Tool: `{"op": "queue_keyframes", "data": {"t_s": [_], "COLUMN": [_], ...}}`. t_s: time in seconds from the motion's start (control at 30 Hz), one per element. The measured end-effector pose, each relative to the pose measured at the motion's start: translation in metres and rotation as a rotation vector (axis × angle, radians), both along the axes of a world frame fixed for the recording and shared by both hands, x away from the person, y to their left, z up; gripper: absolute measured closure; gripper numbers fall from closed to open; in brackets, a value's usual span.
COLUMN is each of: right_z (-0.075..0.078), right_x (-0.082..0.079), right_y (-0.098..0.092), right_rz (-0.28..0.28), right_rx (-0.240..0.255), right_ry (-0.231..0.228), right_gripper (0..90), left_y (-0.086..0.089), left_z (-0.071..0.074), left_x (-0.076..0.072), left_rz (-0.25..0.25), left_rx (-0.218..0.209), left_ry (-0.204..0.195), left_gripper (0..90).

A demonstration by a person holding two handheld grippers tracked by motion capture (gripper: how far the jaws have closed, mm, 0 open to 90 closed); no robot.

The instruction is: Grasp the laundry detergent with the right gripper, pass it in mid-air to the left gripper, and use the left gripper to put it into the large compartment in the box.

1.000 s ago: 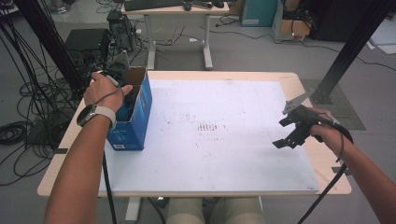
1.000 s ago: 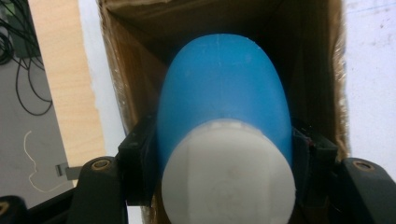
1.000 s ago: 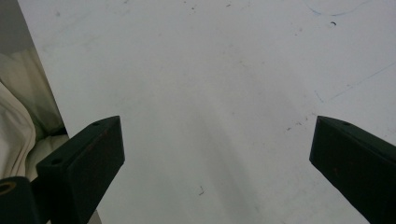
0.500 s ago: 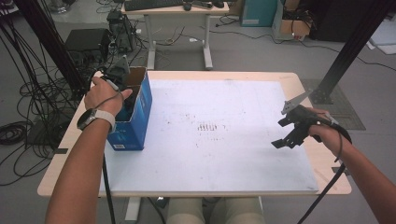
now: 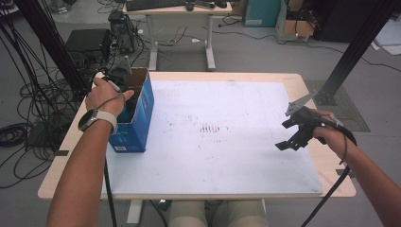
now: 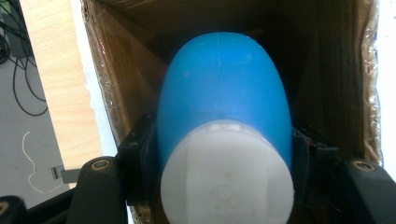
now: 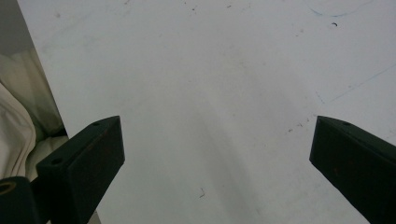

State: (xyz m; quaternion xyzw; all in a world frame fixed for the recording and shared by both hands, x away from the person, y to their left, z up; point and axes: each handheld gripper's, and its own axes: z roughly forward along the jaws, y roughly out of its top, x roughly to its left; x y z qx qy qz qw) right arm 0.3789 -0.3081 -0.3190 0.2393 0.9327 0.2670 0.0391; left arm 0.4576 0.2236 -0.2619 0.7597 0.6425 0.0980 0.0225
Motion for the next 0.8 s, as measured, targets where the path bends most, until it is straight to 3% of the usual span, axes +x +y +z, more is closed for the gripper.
{"op": "queue_keyframes", "data": {"t_s": [0.8], "right_z": [0.0], "right_x": [-0.0023], "right_y": [-0.0009], "right_rz": [-0.009], "right_rx": [-0.004], "right_ry": [0.01], "right_gripper": [3.0], "left_y": [-0.0004], "left_z": [0.0], "left_x": [-0.0004], "left_rz": [0.002], "left_rx": [0.004], "left_ry": [0.0], "left_gripper": [37.4]}}
